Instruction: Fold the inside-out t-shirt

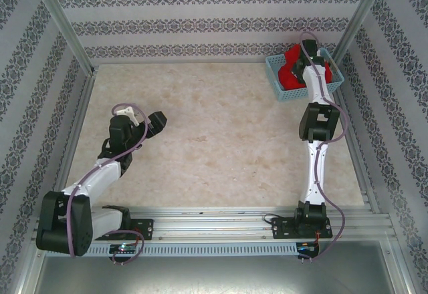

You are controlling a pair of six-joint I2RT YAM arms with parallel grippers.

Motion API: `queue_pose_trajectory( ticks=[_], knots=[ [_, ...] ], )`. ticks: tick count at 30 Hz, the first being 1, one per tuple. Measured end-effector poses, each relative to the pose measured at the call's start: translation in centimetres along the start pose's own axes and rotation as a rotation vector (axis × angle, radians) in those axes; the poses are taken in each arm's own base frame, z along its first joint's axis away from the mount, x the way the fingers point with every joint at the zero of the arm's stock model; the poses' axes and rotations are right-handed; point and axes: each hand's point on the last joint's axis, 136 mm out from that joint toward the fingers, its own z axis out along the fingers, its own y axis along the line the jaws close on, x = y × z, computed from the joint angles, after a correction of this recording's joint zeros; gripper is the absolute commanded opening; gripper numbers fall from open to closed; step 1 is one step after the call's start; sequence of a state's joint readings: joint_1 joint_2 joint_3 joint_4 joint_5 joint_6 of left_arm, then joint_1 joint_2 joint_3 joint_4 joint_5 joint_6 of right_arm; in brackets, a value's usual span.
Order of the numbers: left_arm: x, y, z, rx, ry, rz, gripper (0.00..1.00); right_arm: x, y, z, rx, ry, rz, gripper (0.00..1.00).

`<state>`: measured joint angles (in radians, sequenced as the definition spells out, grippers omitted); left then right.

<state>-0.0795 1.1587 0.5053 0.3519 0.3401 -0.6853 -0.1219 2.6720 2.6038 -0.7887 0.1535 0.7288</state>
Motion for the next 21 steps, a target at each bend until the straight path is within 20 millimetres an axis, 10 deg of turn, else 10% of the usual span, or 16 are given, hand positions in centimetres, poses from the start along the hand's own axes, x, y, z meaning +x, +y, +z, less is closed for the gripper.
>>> queue_pose_trajectory(
  ticks=[21],
  knots=[
    [-1.7, -2.7, -2.3, 0.069, -0.069, 0.022, 1.00, -3.6, 6.7, -19.2, -0.320, -0.423, -0.072, 0.00]
  ],
)
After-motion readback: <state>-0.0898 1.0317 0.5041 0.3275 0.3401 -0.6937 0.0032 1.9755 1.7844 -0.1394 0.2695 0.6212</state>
